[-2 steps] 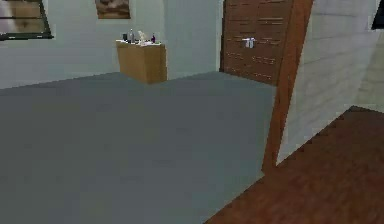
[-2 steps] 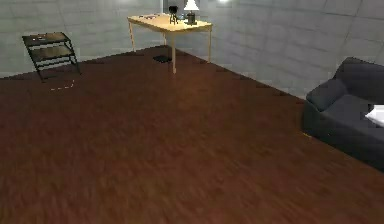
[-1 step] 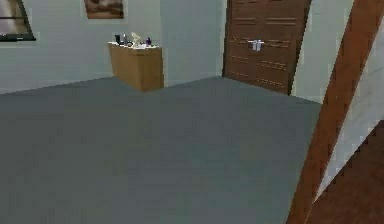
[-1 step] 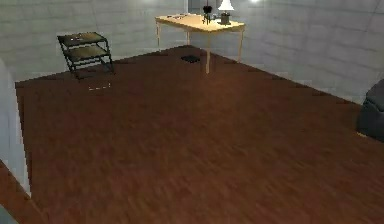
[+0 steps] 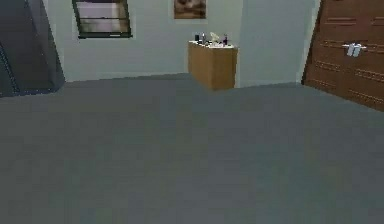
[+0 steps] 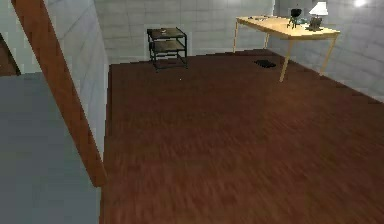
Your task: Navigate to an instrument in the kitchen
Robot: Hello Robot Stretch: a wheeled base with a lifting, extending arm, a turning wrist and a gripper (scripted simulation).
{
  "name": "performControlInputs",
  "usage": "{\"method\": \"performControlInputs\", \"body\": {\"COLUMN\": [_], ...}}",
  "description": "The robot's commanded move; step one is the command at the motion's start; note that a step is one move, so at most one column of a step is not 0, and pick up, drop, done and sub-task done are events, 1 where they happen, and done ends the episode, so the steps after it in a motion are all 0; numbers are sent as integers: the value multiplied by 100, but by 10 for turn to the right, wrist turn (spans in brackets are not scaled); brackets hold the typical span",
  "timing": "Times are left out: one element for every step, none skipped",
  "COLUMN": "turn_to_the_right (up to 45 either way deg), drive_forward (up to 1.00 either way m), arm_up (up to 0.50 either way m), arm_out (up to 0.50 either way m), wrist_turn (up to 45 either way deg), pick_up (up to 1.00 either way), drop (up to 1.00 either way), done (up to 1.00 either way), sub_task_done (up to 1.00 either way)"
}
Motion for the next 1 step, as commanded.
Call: {"method": "performControlInputs", "body": {"turn_to_the_right": [0], "drive_forward": [100], "arm_up": [0], "arm_out": [0], "wrist_turn": [0], "pick_up": [0], "drop": [0], "done": [0], "sub_task_done": [0]}}
